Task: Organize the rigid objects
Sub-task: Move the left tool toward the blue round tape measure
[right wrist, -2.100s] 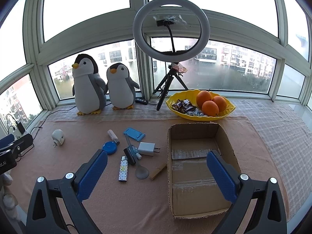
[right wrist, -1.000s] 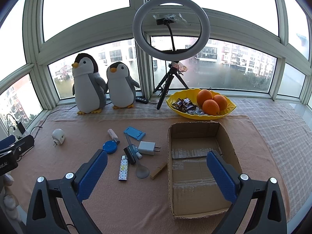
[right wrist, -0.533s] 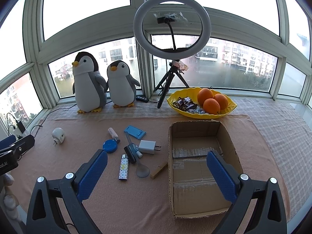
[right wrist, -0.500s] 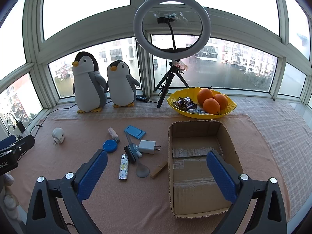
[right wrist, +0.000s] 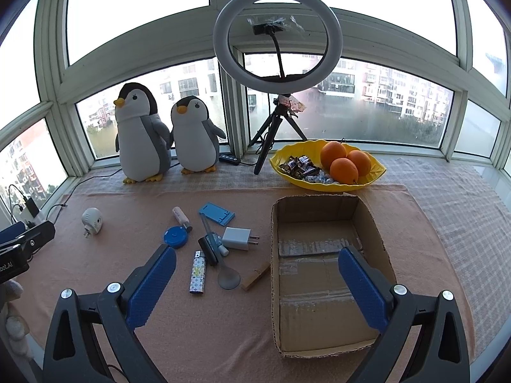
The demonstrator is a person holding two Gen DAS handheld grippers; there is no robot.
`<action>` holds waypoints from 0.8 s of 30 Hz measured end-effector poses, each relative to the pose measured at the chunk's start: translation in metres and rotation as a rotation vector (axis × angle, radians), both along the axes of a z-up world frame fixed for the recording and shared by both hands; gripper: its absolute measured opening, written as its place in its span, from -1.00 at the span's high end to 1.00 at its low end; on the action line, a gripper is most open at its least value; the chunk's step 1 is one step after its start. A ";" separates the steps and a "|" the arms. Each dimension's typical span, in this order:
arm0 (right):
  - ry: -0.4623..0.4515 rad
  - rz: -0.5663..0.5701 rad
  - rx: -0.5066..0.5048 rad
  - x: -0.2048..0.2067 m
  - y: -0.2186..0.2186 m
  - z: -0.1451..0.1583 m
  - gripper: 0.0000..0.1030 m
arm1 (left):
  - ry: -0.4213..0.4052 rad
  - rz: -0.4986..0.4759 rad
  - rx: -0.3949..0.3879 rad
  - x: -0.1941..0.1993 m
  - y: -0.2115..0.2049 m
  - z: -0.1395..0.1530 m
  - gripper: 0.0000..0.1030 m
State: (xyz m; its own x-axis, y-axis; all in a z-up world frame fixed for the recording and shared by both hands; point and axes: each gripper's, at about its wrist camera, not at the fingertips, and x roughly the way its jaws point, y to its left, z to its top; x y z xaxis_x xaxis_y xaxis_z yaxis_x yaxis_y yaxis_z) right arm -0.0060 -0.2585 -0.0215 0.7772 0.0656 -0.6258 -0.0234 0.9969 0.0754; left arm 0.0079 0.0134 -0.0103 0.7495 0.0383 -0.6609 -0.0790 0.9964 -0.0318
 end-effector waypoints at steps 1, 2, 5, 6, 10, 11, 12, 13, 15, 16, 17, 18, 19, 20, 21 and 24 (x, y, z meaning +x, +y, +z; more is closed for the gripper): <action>0.003 -0.003 0.000 0.001 -0.003 -0.003 -0.95 | 0.005 0.006 0.001 0.001 0.002 -0.001 -0.99; 0.005 -0.007 0.000 0.003 -0.006 -0.004 -0.95 | 0.012 0.013 0.003 0.003 0.004 -0.003 -0.99; 0.015 -0.029 0.001 0.005 -0.017 -0.006 -0.95 | 0.027 0.030 0.005 0.006 0.011 -0.007 -0.99; 0.018 -0.038 0.000 0.006 -0.022 -0.007 -0.95 | 0.031 0.035 0.006 0.007 0.013 -0.008 -0.99; 0.035 -0.072 -0.004 0.009 -0.040 -0.011 -0.95 | 0.043 0.052 0.015 0.011 0.018 -0.013 -0.99; 0.039 -0.082 -0.004 0.009 -0.045 -0.013 -0.95 | 0.048 0.056 0.016 0.012 0.019 -0.014 -0.99; 0.044 -0.090 -0.003 0.010 -0.050 -0.014 -0.95 | 0.051 0.058 0.016 0.013 0.021 -0.016 -0.99; 0.049 -0.100 -0.003 0.011 -0.055 -0.016 -0.95 | 0.054 0.059 0.018 0.014 0.021 -0.017 -0.99; 0.059 -0.120 -0.005 0.012 -0.065 -0.019 -0.95 | 0.061 0.065 0.025 0.015 0.023 -0.019 -0.99; 0.064 -0.130 -0.009 0.012 -0.069 -0.021 -0.95 | 0.063 0.066 0.027 0.016 0.023 -0.020 -0.99; 0.069 -0.138 -0.012 0.013 -0.074 -0.023 -0.95 | 0.064 0.068 0.029 0.016 0.024 -0.022 -0.99; 0.075 -0.143 -0.017 0.014 -0.079 -0.025 -0.95 | 0.068 0.070 0.031 0.017 0.024 -0.022 -0.99; 0.083 -0.149 -0.023 0.016 -0.083 -0.028 -0.95 | 0.071 0.070 0.032 0.018 0.024 -0.023 -0.99; 0.092 -0.159 -0.029 0.017 -0.088 -0.031 -0.95 | 0.075 0.070 0.033 0.019 0.024 -0.024 -0.99; 0.102 -0.170 -0.032 0.018 -0.093 -0.035 -0.95 | 0.076 0.072 0.034 0.019 0.025 -0.025 -0.99; 0.136 -0.201 -0.036 0.021 -0.111 -0.046 -0.95 | 0.084 0.073 0.033 0.021 0.025 -0.028 -0.99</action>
State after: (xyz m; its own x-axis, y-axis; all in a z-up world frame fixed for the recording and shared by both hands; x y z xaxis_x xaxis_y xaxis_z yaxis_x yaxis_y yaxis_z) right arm 0.0154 -0.3700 -0.0676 0.6804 -0.1065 -0.7250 0.1840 0.9825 0.0284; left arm 0.0285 0.0382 -0.0382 0.6858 0.1134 -0.7189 -0.1520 0.9883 0.0109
